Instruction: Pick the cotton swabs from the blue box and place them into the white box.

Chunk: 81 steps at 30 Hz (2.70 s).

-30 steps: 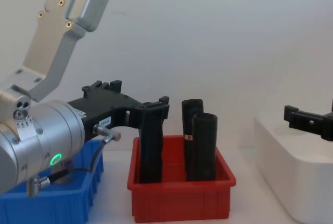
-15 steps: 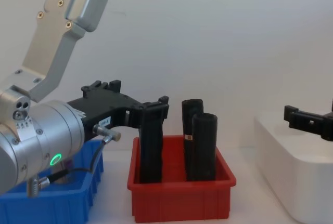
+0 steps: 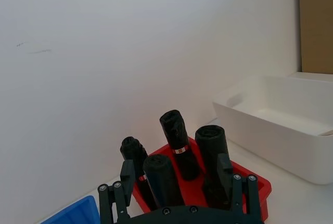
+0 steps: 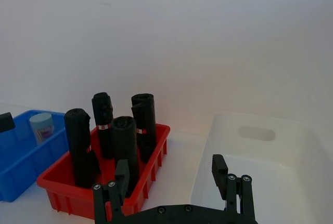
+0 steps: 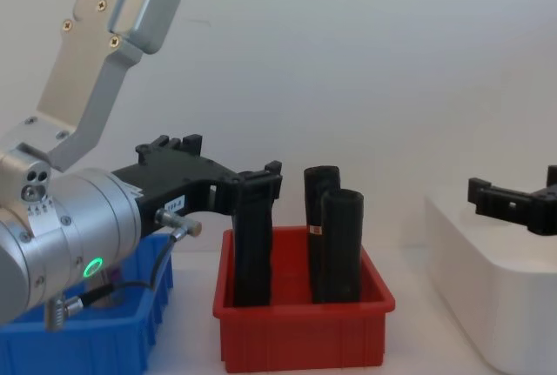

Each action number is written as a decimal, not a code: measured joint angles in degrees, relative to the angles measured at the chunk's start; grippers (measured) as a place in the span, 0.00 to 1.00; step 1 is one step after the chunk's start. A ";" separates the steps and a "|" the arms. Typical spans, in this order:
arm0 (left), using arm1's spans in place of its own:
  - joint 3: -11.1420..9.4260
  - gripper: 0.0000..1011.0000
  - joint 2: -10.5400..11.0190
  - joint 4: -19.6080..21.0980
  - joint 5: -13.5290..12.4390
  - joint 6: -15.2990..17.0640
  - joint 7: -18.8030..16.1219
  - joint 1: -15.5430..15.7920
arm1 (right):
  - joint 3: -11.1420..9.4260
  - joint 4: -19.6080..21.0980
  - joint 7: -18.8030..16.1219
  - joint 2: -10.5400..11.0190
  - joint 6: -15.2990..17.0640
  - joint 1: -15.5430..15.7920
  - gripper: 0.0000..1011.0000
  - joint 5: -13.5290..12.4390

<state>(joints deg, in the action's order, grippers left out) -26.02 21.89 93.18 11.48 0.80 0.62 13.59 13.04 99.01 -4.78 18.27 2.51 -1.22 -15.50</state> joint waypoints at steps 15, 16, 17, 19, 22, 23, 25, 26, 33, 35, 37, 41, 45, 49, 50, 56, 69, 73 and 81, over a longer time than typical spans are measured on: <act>0.00 0.99 0.00 0.00 0.00 0.00 0.01 0.00 | 0.95 -11.71 -6.79 -3.92 -0.20 -9.23 0.99 4.12; -0.01 0.99 0.00 -0.01 0.00 0.00 0.01 0.00 | 1.02 -12.52 -7.08 -4.18 -0.38 -9.83 0.99 4.41; 0.00 0.99 0.00 0.00 0.00 0.00 0.01 0.00 | 1.18 -14.25 -8.02 -4.69 -0.75 -11.03 0.99 4.94; 0.00 0.99 0.00 -0.01 0.00 0.00 0.01 0.00 | 1.38 -16.33 -8.84 -5.30 -1.21 -12.45 0.99 5.46; -0.01 0.99 0.00 -0.01 0.00 0.00 0.01 0.00 | 1.76 -20.26 -10.48 -6.43 -2.38 -15.05 0.99 6.51; -0.01 0.99 0.00 -0.01 0.00 0.00 0.01 0.00 | 1.84 -21.15 -10.93 -6.70 -2.73 -15.65 0.99 6.79; -0.01 0.99 0.00 -0.01 0.00 0.00 0.01 0.00 | 2.11 -24.06 -11.96 -7.51 -3.67 -17.54 0.99 7.39; 0.00 0.99 0.00 0.00 0.00 0.00 0.01 0.00 | 2.20 -24.95 -12.36 -7.75 -4.07 -18.10 0.99 7.61; -0.01 0.99 0.00 -0.01 0.00 0.00 0.01 0.00 | 2.93 -32.62 -15.36 -9.89 -6.95 -22.87 0.99 8.76; -0.01 0.99 0.00 0.00 -0.01 0.00 0.01 0.00 | 3.18 -35.14 -16.34 -10.59 -7.90 -24.41 0.99 8.92; -0.01 0.99 0.00 -0.01 0.00 0.00 0.01 0.00 | 3.47 -37.65 -17.36 -11.31 -8.95 -25.89 0.99 9.04; 0.00 0.99 0.00 0.00 0.00 0.00 0.01 0.00 | 3.98 -41.34 -18.74 -12.37 -10.63 -28.04 0.99 9.11; 0.00 0.99 0.00 0.00 0.00 0.00 0.01 0.00 | 4.48 -45.38 -19.96 -13.51 -12.18 -30.35 0.99 9.13; -0.01 0.99 0.00 0.00 0.00 0.00 0.01 0.00 | 4.99 -50.15 -21.12 -14.78 -14.09 -33.06 0.99 9.16; -0.01 0.99 0.00 0.00 0.00 0.00 0.01 0.00 | 5.03 -50.60 -21.22 -14.90 -14.30 -33.31 0.99 9.18; 0.00 0.99 0.00 0.00 0.00 0.00 0.01 0.00 | 5.46 -56.40 -21.89 -16.29 -16.54 -36.45 0.99 9.48; -0.01 0.99 0.00 0.00 0.00 0.00 0.01 0.00 | 5.77 -67.07 -22.67 -18.52 -20.56 -42.12 0.84 9.96; 0.00 0.99 0.00 0.00 -0.01 0.00 0.01 0.00 | 5.72 -70.05 -23.36 -19.04 -21.91 -43.52 0.74 9.83; 0.00 0.99 0.00 0.00 -0.01 0.00 0.01 0.00 | 5.39 -73.54 -24.80 -19.74 -24.13 -45.35 0.48 9.00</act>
<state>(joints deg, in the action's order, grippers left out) -26.03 21.89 93.17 11.48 0.80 0.63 13.59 18.44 25.48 -29.58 -1.46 -21.62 -46.56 -6.50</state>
